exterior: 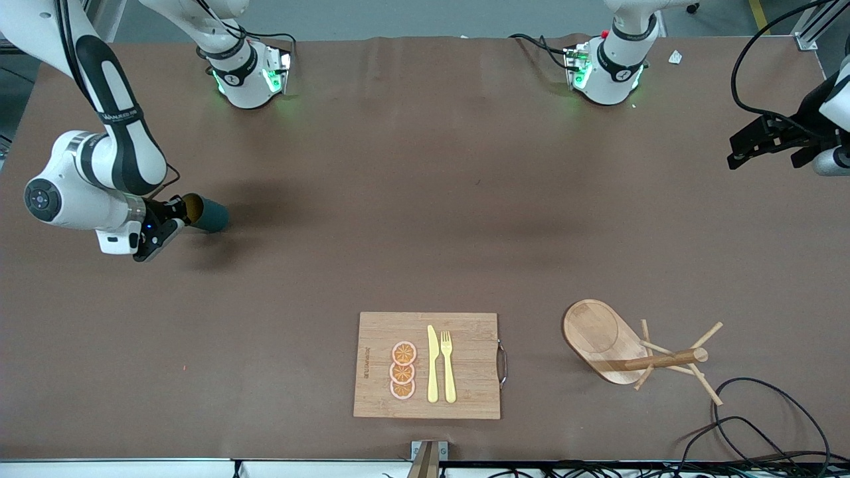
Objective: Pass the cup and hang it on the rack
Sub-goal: 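Lower the right gripper onto the teal mug and grasp its rim, then carry the teal mug with the right gripper toward the table middle, then release the mug with the right gripper while the left gripper approaches it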
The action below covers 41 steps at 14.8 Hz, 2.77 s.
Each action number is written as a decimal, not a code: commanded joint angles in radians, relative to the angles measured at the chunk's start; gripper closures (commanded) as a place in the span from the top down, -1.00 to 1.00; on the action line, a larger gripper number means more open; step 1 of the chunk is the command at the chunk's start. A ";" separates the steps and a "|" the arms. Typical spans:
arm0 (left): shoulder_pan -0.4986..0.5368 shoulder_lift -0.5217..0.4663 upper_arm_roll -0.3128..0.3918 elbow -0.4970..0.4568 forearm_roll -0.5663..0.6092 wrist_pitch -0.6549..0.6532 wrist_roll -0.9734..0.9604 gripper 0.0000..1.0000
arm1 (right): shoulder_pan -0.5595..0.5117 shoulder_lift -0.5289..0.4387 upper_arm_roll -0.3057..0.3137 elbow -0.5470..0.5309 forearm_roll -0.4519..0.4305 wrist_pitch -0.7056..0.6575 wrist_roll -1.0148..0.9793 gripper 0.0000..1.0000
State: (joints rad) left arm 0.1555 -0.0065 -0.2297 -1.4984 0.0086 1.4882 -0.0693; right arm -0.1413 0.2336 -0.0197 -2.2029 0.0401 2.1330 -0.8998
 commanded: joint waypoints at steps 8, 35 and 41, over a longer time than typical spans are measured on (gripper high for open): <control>0.010 -0.003 0.000 0.011 0.010 -0.002 0.025 1.00 | 0.441 -0.148 0.004 0.044 0.179 -0.110 0.706 -1.00; -0.014 0.057 -0.019 0.009 -0.016 0.024 -0.040 1.00 | 0.983 0.306 0.000 0.454 0.064 0.090 1.516 -0.72; -0.092 0.077 -0.039 0.014 0.052 0.024 -0.043 1.00 | 0.968 0.305 -0.002 0.454 0.067 0.082 1.509 1.00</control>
State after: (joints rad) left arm 0.1030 0.0561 -0.2645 -1.4955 0.0072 1.5090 -0.0995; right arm 0.8290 0.5360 -0.0220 -1.7622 0.1164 2.2242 0.6002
